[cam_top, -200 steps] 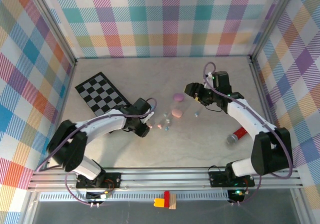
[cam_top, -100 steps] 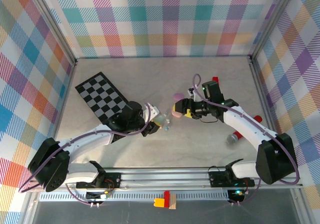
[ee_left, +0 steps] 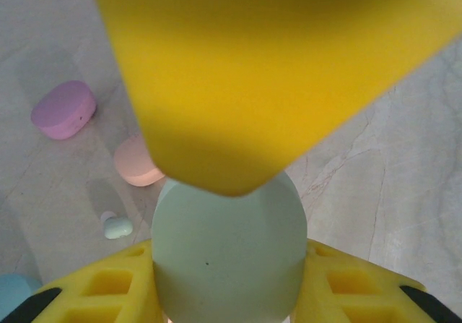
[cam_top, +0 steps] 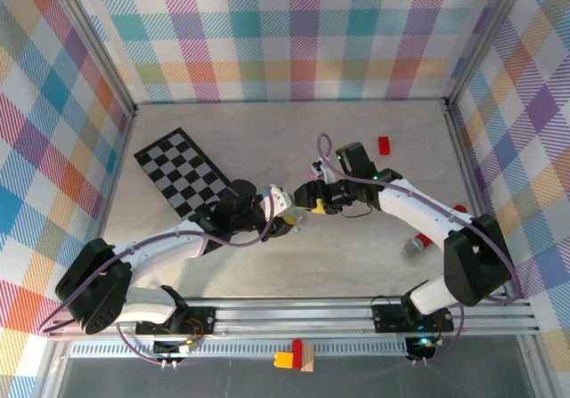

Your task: Insert wireless bluetooth earbuds into charging case

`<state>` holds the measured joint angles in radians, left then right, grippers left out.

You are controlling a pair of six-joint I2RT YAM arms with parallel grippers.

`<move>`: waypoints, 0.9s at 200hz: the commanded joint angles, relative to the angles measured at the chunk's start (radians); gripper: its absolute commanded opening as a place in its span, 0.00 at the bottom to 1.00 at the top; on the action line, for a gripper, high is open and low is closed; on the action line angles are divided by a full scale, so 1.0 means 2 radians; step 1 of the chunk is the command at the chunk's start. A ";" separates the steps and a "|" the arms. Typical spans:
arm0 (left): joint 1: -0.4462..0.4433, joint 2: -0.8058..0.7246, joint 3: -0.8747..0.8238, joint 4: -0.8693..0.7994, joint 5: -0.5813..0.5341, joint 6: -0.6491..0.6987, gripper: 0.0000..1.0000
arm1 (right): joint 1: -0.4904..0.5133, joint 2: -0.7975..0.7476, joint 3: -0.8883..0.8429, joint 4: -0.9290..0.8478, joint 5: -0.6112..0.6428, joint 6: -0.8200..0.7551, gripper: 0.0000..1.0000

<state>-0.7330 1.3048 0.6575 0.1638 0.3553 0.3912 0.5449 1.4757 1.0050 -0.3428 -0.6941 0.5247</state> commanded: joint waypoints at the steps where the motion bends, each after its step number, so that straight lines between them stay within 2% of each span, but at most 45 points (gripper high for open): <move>1: -0.004 0.003 0.015 0.018 0.014 0.012 0.34 | 0.004 0.014 0.013 -0.008 -0.017 -0.010 0.63; 21: -0.004 0.006 0.018 0.017 0.010 0.009 0.34 | 0.007 0.018 0.012 -0.007 -0.022 -0.010 0.56; 45: -0.003 0.013 0.025 0.014 0.011 0.008 0.34 | 0.009 0.019 0.013 -0.010 -0.022 -0.015 0.51; 89: -0.003 0.016 0.026 0.016 0.009 0.008 0.34 | 0.009 0.015 0.013 -0.014 -0.011 -0.012 0.32; 107: -0.004 0.014 0.023 0.022 0.006 0.007 0.35 | 0.009 0.009 0.017 -0.011 -0.011 -0.006 0.28; 123: -0.004 0.009 0.010 0.052 0.006 0.003 0.41 | 0.008 0.001 0.020 -0.008 -0.013 -0.002 0.27; 147: -0.003 -0.009 -0.027 0.142 0.001 -0.019 0.62 | -0.002 -0.025 0.017 0.008 -0.018 0.015 0.26; 163: -0.003 -0.021 -0.053 0.206 -0.002 -0.044 0.66 | -0.018 -0.049 0.001 0.044 -0.032 0.044 0.28; 180: -0.002 -0.022 -0.069 0.276 -0.002 -0.077 0.69 | -0.045 -0.073 -0.030 0.118 -0.066 0.102 0.25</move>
<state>-0.7338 1.2915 0.5598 0.4381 0.3470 0.3275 0.5190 1.4097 0.9962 -0.2928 -0.7280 0.5861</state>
